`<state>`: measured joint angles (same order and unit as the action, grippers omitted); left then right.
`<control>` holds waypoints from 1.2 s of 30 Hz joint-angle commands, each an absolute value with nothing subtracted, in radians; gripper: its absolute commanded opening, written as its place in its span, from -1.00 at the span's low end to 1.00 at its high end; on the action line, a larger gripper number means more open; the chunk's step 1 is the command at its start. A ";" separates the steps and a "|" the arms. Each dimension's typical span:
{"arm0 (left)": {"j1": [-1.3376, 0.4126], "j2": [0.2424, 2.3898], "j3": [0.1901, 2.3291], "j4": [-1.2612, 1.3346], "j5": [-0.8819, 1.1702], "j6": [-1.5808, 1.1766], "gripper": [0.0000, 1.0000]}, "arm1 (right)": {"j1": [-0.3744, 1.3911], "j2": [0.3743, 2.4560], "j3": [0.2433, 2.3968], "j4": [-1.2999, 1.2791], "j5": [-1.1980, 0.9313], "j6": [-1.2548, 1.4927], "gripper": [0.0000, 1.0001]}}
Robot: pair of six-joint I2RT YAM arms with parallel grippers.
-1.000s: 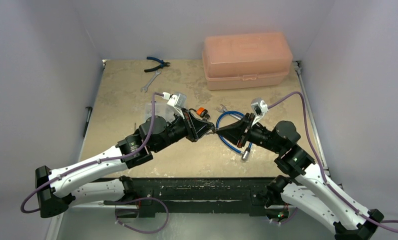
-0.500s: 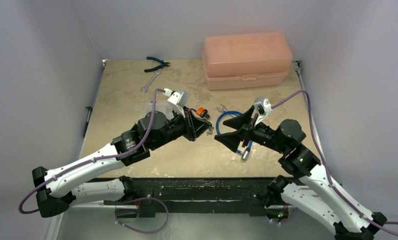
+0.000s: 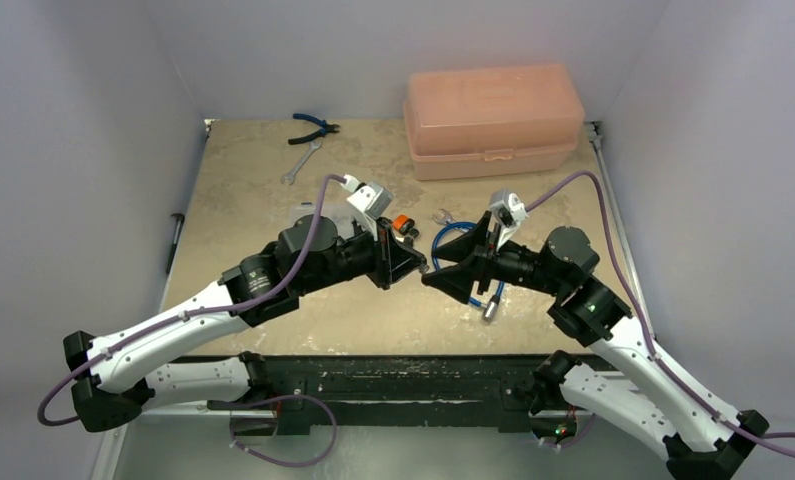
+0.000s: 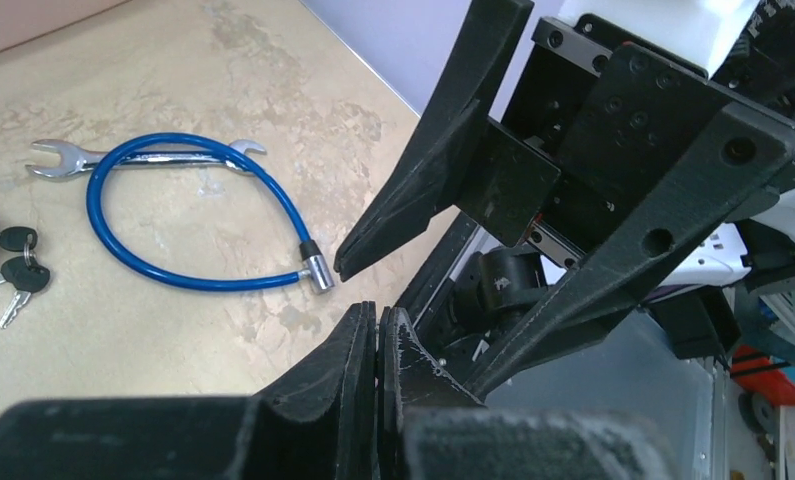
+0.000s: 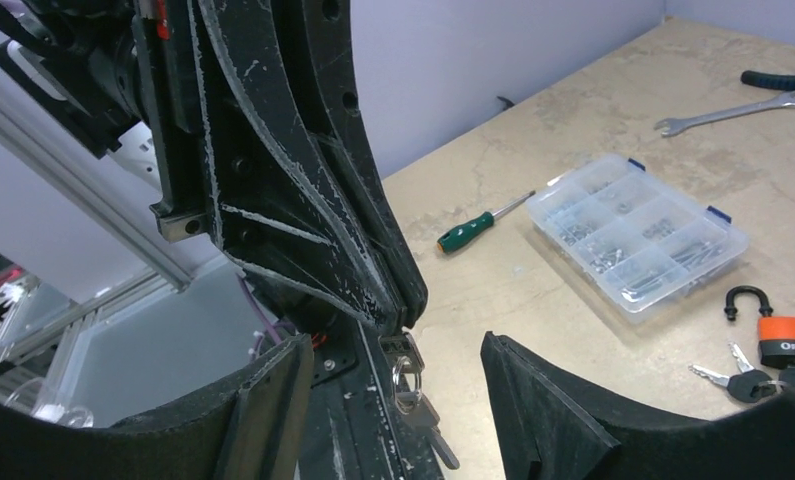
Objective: Unlock with the key
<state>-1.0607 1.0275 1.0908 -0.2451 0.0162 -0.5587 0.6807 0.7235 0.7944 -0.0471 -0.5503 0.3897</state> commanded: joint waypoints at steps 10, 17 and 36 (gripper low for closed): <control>-1.055 1.040 1.131 -0.196 0.084 -0.548 -1.00 | 0.682 0.747 0.825 0.012 -0.624 0.394 0.04; -1.055 1.031 1.128 -0.189 0.073 -0.549 -1.00 | 0.684 0.750 0.810 0.002 -0.626 0.389 0.04; -1.055 1.023 1.131 -0.185 0.071 -0.556 -1.00 | 0.683 0.765 0.793 -0.035 -0.646 0.371 -0.12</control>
